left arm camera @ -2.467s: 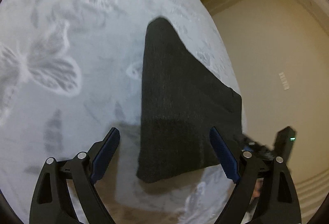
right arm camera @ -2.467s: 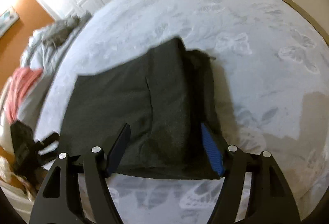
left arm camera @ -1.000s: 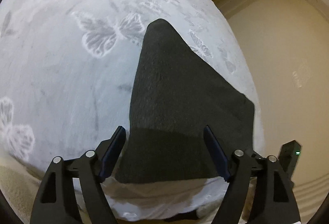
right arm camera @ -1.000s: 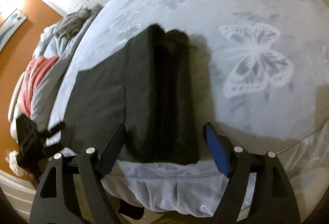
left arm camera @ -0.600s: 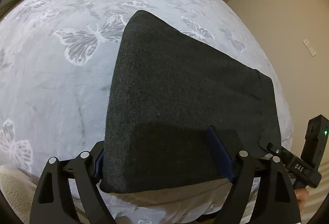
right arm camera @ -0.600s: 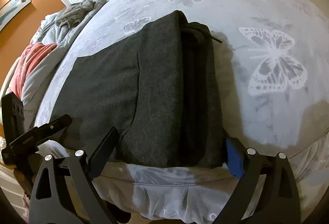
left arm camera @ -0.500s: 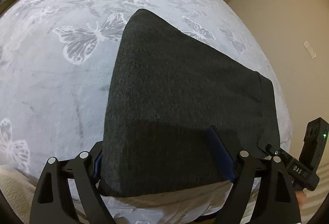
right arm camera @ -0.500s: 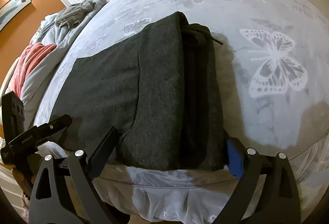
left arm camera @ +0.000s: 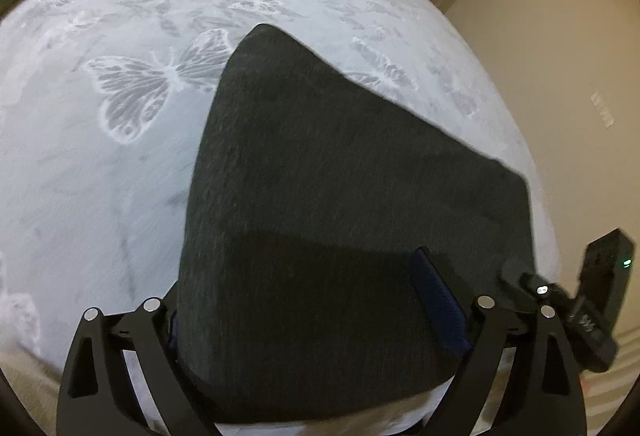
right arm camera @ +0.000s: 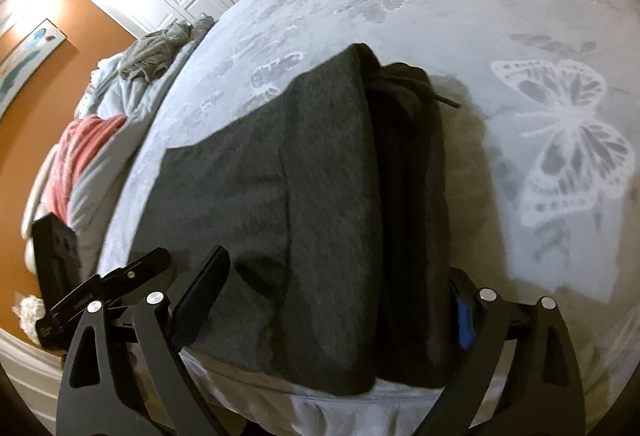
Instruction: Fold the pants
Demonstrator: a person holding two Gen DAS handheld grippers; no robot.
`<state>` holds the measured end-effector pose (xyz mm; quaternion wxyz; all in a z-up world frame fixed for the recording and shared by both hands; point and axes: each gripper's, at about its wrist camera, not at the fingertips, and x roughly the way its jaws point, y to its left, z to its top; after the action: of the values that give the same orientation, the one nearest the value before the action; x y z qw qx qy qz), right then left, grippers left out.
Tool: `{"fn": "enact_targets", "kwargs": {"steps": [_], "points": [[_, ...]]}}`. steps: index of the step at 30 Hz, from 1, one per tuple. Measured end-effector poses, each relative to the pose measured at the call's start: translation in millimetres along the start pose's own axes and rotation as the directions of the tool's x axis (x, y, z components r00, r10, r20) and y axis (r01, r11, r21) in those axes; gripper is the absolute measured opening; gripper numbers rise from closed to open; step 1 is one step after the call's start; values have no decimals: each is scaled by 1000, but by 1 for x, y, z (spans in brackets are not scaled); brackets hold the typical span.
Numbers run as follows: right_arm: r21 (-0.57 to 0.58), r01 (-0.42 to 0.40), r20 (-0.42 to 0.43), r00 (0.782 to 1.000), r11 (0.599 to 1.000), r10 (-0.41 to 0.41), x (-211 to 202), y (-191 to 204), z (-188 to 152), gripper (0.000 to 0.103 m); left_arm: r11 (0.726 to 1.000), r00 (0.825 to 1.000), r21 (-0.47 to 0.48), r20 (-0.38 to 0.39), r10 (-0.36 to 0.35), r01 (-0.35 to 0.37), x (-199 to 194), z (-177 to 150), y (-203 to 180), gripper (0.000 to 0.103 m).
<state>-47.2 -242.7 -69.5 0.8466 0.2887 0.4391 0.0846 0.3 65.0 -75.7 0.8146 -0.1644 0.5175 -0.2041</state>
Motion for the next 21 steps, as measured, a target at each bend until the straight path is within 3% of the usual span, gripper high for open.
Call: {"fn": "enact_targets", "kwargs": {"steps": [1,3,6,8,13,21], "points": [[2,-14,-3,1000,1000,14,2,0,3,77,999,999,-10,-9,-50,50,1,4,2,90],[27,-32,-10,999,999,33,5,-5,6,48,988,989,-47,-2,-150,150,-2,7,8,82],[107,-103,-13,994,989,105,3,-21,5,33,978,980,-72,-21,-198,196,-1,9,20,42],[130,-125,-13,992,984,128,1,-24,4,30,971,976,-116,-30,-216,211,1,9,28,28],[13,-108,33,994,994,108,-32,13,-6,28,972,974,-56,33,-225,227,-46,-6,5,23],[-231,-142,81,983,963,164,-141,78,-47,28,965,966,98,57,-251,245,-147,-55,-35,23]]}}
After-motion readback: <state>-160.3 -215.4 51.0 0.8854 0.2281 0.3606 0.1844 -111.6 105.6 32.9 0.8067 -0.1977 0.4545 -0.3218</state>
